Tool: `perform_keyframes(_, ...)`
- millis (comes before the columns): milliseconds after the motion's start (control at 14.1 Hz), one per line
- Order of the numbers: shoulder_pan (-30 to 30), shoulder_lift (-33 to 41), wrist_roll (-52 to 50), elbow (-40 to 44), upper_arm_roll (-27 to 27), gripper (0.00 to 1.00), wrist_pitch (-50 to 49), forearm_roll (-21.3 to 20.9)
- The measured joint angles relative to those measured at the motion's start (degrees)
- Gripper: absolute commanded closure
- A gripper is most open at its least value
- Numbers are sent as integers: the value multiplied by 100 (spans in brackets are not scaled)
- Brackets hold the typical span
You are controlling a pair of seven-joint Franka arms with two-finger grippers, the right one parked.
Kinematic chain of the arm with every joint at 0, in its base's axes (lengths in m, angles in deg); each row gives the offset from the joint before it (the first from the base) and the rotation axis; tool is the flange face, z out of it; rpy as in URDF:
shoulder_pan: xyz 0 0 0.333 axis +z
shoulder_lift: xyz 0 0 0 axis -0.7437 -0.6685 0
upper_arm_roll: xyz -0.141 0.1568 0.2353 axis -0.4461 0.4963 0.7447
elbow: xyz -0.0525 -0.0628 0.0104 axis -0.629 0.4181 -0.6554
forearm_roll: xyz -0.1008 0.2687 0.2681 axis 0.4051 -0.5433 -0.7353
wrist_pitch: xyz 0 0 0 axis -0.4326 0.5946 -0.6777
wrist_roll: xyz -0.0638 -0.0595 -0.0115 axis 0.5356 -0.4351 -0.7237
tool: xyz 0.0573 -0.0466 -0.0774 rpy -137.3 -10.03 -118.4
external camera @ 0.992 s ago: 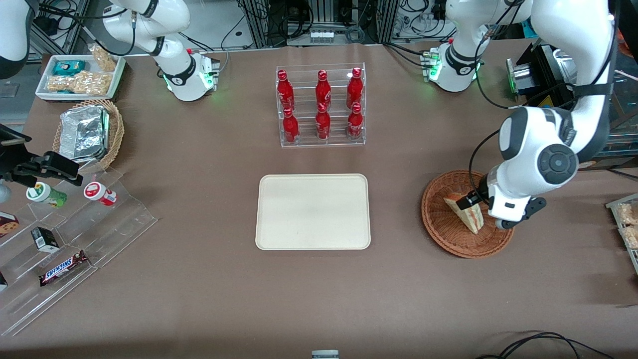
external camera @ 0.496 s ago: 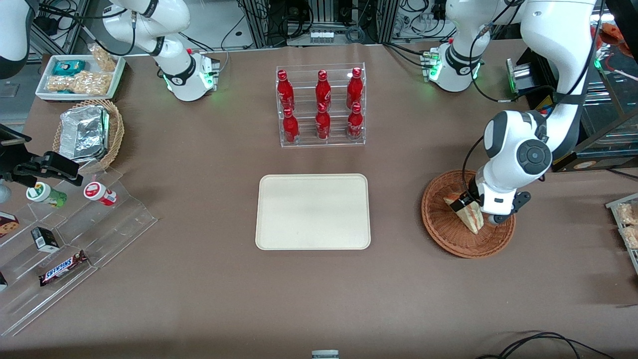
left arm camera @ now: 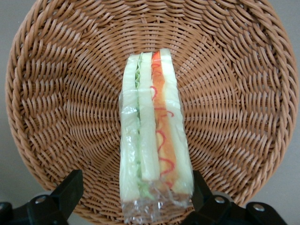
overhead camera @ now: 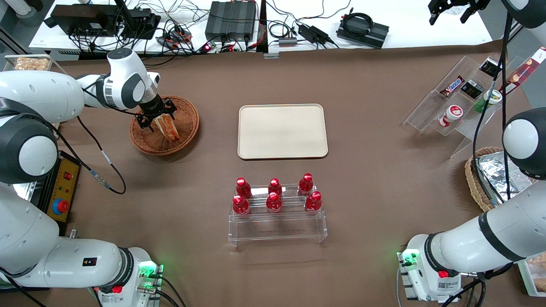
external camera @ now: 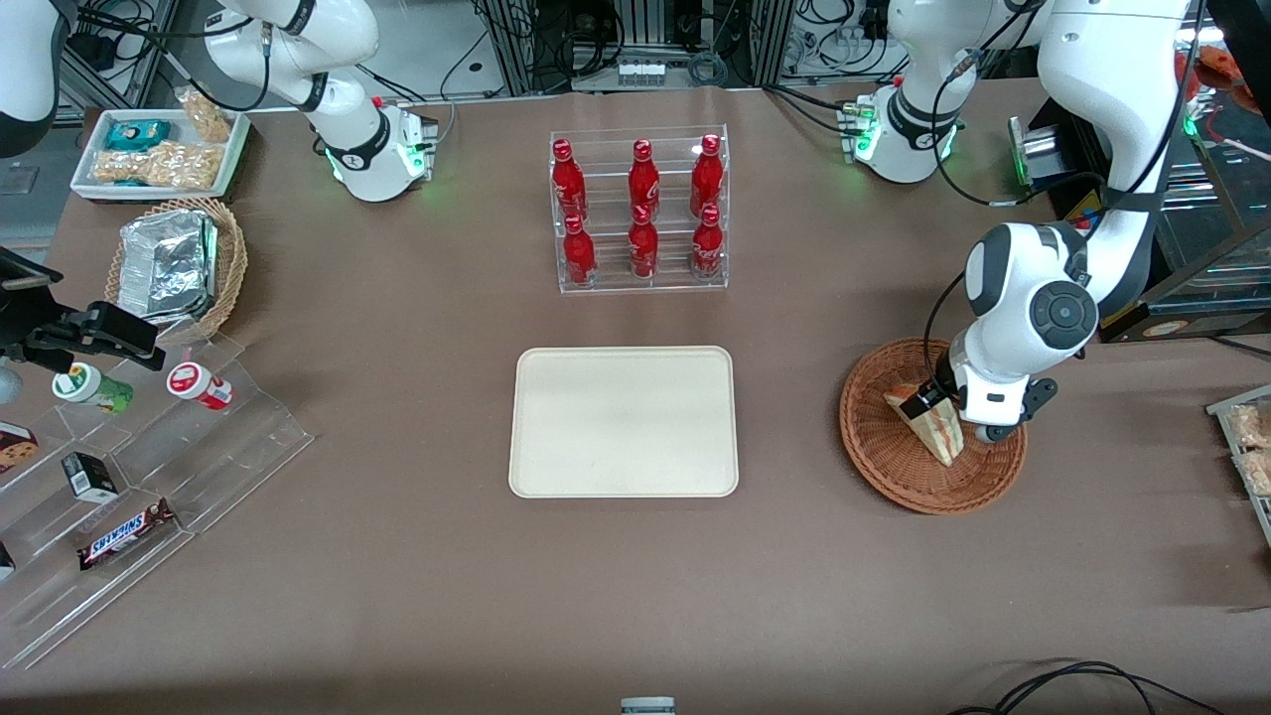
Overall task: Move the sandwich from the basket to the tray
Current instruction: 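Lower the open left gripper around the wrapped sandwich and close it, then lift the sandwich out of the basket and carry it toward the tray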
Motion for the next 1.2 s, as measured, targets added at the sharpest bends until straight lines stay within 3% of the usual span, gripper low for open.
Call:
perform_keyframes(142, 6, -85, -28, -1, 16, 75, 136, 0)
perform_keyframes(213, 8, -107, -97, 1, 53, 87, 170, 1)
perform_keyframes(850, -13, -91, -445, 580, 95, 90, -241, 1)
perform_keyframes(1205, -856, -59, -627, 1499, 4, 88, -1397, -18)
